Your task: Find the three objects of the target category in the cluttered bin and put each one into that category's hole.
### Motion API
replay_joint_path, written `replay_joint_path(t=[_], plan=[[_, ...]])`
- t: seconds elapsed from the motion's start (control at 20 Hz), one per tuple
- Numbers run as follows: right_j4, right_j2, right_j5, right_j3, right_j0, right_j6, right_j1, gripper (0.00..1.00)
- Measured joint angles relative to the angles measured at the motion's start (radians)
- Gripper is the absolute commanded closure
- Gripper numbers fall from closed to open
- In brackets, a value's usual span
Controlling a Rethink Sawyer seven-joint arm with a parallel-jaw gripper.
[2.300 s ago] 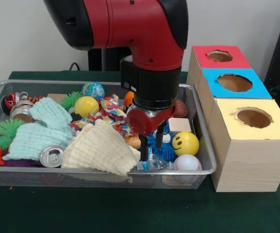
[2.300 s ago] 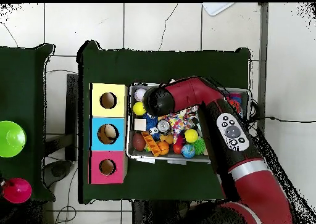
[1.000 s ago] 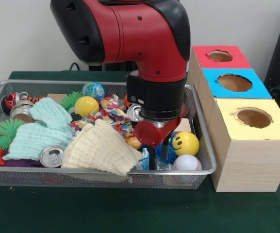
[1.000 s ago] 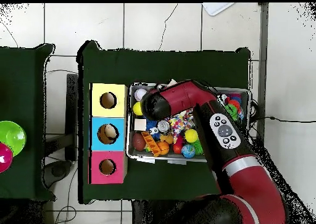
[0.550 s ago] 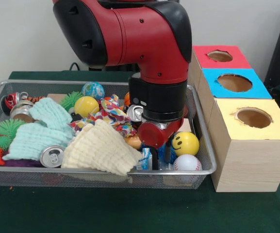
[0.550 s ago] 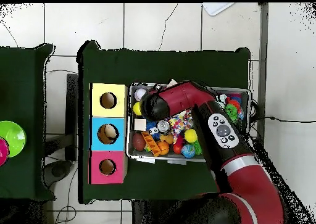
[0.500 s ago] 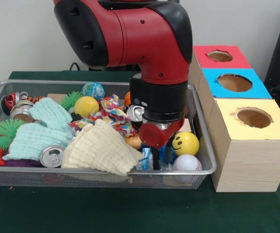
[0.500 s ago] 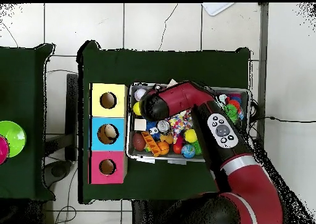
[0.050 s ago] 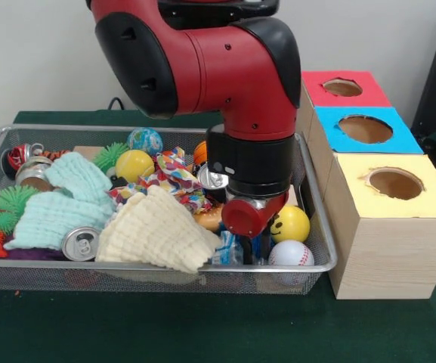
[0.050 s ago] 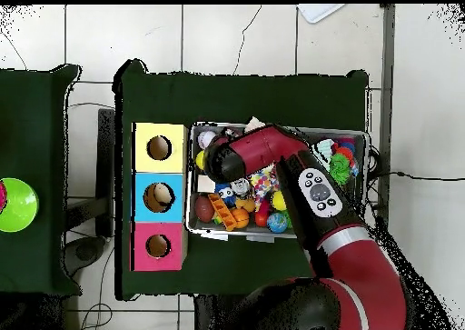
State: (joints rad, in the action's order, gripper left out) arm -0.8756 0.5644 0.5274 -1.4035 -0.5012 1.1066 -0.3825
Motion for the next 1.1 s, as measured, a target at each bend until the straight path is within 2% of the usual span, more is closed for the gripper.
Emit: replay_joint_path(t=[0.5, 0.55, 1.1], plan=[[-0.056, -0.033, -0.052, 0.0, 0.036, 0.0, 0.01, 0.0], [-0.075, -0.041, -0.068, 0.001, 0.047, 0.0, 0.01, 1.0], [-0.079, -0.066, -0.081, 0.004, 0.069, 0.0, 0.004, 1.0]])
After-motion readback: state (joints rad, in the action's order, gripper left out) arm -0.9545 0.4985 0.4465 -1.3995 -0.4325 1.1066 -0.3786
